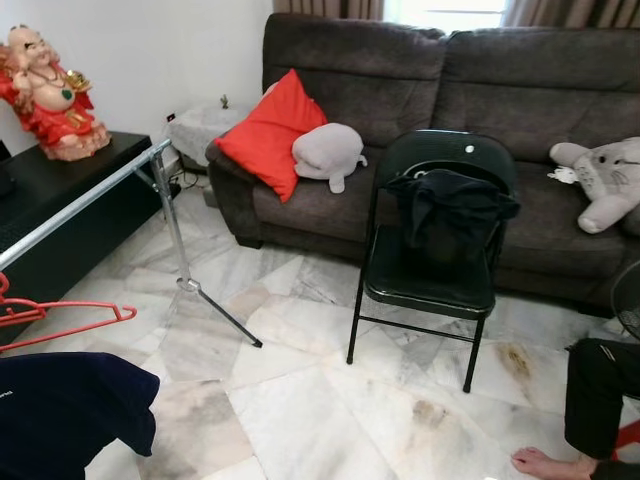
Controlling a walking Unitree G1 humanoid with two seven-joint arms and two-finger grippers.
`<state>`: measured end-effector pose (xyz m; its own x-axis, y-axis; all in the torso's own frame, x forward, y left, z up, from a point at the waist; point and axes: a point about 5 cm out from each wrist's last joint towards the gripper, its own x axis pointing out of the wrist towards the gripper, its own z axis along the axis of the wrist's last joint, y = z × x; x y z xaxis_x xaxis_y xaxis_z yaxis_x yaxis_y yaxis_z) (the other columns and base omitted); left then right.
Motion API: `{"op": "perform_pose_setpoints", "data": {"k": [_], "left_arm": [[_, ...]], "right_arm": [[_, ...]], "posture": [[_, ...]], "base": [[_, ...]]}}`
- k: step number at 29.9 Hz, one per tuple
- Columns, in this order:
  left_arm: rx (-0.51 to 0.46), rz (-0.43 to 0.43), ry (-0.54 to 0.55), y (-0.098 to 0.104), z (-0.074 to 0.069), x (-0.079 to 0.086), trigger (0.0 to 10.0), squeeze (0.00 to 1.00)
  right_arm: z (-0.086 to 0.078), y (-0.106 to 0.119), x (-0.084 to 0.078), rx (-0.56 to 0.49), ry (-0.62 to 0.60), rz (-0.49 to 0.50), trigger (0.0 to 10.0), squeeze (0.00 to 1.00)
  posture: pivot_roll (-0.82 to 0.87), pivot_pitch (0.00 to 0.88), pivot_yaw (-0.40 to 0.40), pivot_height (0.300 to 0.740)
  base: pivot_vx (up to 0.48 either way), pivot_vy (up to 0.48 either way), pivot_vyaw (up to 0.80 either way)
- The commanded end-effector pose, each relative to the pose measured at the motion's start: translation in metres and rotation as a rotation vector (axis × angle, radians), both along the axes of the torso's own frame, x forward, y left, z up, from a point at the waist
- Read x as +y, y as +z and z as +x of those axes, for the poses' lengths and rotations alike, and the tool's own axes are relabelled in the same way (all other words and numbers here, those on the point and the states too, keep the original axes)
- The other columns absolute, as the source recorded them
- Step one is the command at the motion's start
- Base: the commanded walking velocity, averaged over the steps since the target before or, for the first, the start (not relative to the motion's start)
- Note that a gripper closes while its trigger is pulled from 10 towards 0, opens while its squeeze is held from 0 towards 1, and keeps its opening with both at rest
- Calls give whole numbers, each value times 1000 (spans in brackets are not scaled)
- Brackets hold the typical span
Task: Hang hanger
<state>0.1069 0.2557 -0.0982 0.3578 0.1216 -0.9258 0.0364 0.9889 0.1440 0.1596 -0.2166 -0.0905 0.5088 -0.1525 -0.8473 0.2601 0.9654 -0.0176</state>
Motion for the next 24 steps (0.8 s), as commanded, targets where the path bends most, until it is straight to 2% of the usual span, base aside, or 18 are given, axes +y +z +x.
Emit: {"op": "perform_pose_setpoints", "data": {"k": [1,24], "left_arm": [[7,4,8,0,-1,3,10000,0],[7,1,6,0,-1,2,10000,0]], "right_arm": [[1,0,1,-7,-2,-3,10000,0],[2,1,0,-24,-23,-10,10000,0]], "posture": [[134,0,36,740],[134,0,36,740]], "base": [[307,0,0],[312,0,0]]}}
